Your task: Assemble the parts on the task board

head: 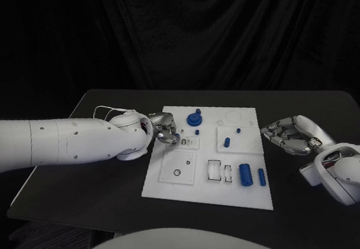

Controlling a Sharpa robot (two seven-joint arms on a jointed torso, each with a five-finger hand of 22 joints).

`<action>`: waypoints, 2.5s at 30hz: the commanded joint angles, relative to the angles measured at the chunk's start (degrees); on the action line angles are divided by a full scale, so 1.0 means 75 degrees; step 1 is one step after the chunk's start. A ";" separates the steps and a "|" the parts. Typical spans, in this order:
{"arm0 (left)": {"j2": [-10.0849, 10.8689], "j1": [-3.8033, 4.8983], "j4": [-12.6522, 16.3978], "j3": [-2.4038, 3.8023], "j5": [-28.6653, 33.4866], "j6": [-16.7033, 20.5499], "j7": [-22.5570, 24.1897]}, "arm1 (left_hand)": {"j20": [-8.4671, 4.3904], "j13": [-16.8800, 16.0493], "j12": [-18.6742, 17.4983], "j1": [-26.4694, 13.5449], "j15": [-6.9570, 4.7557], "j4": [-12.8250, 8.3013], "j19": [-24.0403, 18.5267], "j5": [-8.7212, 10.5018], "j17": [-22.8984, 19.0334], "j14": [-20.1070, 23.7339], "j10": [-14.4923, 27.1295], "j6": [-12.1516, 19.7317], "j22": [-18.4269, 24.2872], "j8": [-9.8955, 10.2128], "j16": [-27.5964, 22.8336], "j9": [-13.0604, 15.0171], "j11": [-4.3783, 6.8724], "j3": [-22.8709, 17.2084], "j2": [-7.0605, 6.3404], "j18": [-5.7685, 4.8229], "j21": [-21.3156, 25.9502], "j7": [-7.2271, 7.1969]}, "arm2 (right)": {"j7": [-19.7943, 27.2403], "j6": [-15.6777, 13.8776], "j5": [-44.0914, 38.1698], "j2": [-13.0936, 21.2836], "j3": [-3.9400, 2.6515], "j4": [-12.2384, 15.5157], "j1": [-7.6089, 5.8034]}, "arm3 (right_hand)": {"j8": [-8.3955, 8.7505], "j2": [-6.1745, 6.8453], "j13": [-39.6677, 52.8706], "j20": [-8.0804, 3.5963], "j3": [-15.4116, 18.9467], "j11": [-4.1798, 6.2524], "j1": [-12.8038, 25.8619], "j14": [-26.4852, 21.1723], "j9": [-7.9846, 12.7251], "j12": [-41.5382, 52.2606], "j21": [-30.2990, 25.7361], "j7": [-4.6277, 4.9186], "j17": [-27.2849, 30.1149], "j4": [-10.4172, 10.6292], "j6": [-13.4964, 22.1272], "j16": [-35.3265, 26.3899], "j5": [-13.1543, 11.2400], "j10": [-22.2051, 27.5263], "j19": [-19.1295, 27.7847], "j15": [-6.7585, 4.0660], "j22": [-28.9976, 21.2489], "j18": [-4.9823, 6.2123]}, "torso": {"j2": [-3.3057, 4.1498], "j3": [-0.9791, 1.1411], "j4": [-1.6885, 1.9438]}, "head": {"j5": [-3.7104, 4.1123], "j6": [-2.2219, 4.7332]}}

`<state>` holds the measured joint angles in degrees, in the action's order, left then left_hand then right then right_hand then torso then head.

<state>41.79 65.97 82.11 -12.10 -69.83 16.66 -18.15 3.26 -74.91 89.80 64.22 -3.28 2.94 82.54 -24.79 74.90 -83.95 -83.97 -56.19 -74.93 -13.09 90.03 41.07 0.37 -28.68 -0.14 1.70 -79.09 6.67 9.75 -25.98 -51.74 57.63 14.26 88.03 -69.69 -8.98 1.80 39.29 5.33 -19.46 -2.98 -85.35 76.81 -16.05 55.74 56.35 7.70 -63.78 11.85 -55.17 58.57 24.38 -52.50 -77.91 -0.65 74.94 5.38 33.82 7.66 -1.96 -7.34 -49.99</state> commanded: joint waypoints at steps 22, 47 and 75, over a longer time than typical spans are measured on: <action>-0.0318 -0.0181 -0.0299 0.0005 0.1132 0.0279 -0.0062 | -0.0065 -0.2012 0.0027 -0.0129 -0.0066 -0.0021 -0.0010 0.0058 0.2013 -0.0807 -0.0804 -0.0512 -0.1453 0.0015 -0.0004 0.0029 0.0072 -0.0133 0.0002 0.0175 0.0117 -0.0456 | -0.0123 -0.0010 -0.0004 -0.0013 -0.0005 0.0007 0.0014 | -0.0047 0.0007 -0.0026 -0.0005 -0.0037 -0.0011 -0.0099 -0.0055 -0.0010 -0.0033 -0.0044 -0.0018 0.0009 -0.0022 0.0031 -0.0039 0.0052 0.0061 0.0051 -0.0016 0.0896 0.0125 | 0.0002 0.0006 -0.0001 | 0.0075 -0.0002; -0.0448 -0.0312 -0.0348 0.0005 0.1137 0.0177 0.0156 | -0.0069 -0.2012 0.0027 -0.0144 -0.0066 -0.0055 -0.0069 0.0052 0.2013 -0.0807 -0.0804 -0.0456 -0.1414 0.0069 -0.0004 0.0032 0.0066 -0.0214 0.0015 0.0200 0.0232 -0.0443 | -0.0165 0.0041 -0.0004 0.0015 -0.0005 0.0024 0.0014 | -0.0047 0.0004 -0.0032 -0.0005 -0.0047 -0.0013 -0.0106 -0.0058 -0.0012 -0.0037 -0.0044 -0.0015 0.0013 -0.0033 0.0034 -0.0045 0.0058 0.0065 0.0052 -0.0016 0.0896 0.0125 | 0.0006 0.0006 0.0020 | 0.0074 -0.0002; -0.0541 -0.0349 -0.0577 0.0005 0.1136 0.0449 0.0266 | -0.0051 -0.1996 -0.0007 -0.0285 -0.0041 0.0003 -0.0120 0.0529 0.2013 -0.0807 -0.0779 -0.0417 -0.1376 0.0163 -0.0004 0.0064 0.0038 -0.0255 0.0100 0.0225 0.0373 -0.0419 | -0.0261 0.0135 -0.0004 0.0033 -0.0005 0.0029 0.0014 | -0.0048 0.0002 -0.0039 -0.0004 -0.0065 -0.0020 -0.0113 -0.0099 -0.0017 -0.0049 -0.0169 -0.0008 0.0077 -0.0053 0.0041 -0.0124 0.0069 0.0082 0.0100 -0.0010 0.0865 0.0147 | 0.0001 -0.0002 0.0004 | 0.0067 -0.0002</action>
<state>37.88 63.89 77.97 -11.75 -61.96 20.70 -16.07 2.86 -74.91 89.79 61.82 -3.26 2.92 82.13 -20.77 74.91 -83.95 -84.17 -57.86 -74.91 -11.98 90.03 41.66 0.56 -30.39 -0.06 2.62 -76.51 5.19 8.70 -25.49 -51.74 57.81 14.26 88.13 -69.69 -8.98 1.82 39.07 5.33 -19.78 -3.18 -85.82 76.40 -16.11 55.74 55.46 7.70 -63.25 11.53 -55.17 57.84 24.60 -52.30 -77.50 -0.66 74.90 5.37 33.83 7.66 -1.92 -6.82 -49.99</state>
